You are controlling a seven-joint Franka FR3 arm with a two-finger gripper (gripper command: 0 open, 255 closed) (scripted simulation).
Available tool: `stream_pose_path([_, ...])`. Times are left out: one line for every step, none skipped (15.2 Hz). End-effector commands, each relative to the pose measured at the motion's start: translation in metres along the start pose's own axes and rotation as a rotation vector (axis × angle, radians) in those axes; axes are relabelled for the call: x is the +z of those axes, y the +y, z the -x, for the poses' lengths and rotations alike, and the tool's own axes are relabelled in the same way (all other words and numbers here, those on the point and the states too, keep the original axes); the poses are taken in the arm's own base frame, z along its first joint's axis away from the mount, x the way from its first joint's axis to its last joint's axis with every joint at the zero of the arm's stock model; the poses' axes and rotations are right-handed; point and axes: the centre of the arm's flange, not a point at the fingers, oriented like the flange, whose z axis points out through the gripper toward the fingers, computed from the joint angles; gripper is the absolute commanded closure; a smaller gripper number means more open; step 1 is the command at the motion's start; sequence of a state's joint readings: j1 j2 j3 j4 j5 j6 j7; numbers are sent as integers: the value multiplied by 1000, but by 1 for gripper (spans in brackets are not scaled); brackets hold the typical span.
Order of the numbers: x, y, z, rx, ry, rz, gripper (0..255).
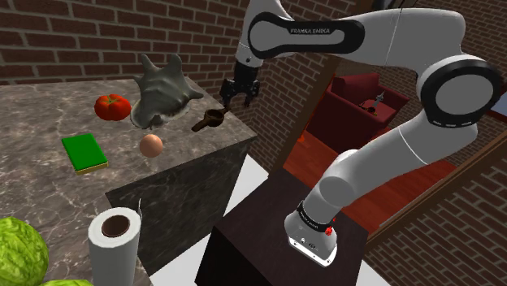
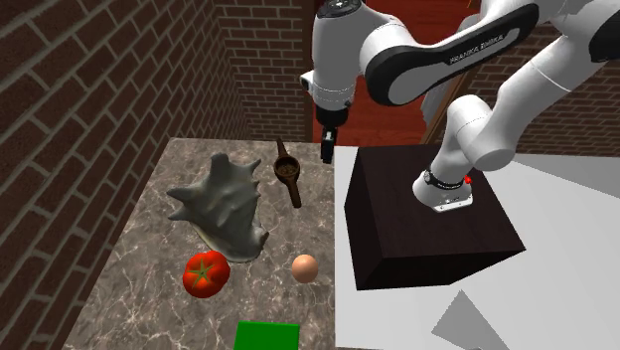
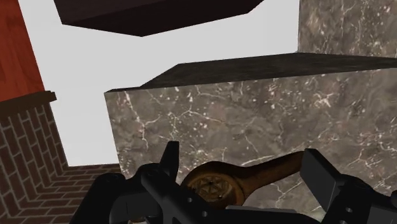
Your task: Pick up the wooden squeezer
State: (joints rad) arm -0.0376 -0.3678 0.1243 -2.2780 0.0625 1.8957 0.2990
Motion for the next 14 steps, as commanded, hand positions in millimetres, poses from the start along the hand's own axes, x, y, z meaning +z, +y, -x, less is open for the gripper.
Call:
stream_pose_path([13, -8, -20, 21, 4, -5, 0])
stream_pose_path([20, -11, -31, 31, 5, -7, 0])
stream_pose_path([26, -13, -42, 41, 6, -9, 0])
stream_pose_path([33, -15, -53, 51, 8, -11, 0])
stream_pose_path([40, -17, -63, 61, 9, -13, 0])
stream_pose_path([47, -19, -74, 71, 10, -15, 0])
stream_pose_path([53, -21, -85, 81, 12, -17, 0])
stream_pose_path([60, -23, -96, 91, 13, -19, 0])
stream_pose_path([67, -25, -107, 100, 14, -21, 0])
stream_pose_path([73, -27, -118, 110, 16, -23, 0])
stream_pose_path([80, -28, -128, 120, 17, -25, 0])
stream_pose_path([85, -28, -129, 120, 17, -25, 0])
stream_pose_path([90, -28, -129, 120, 17, -25, 0])
stream_pose_path([95, -28, -129, 120, 17, -25, 0])
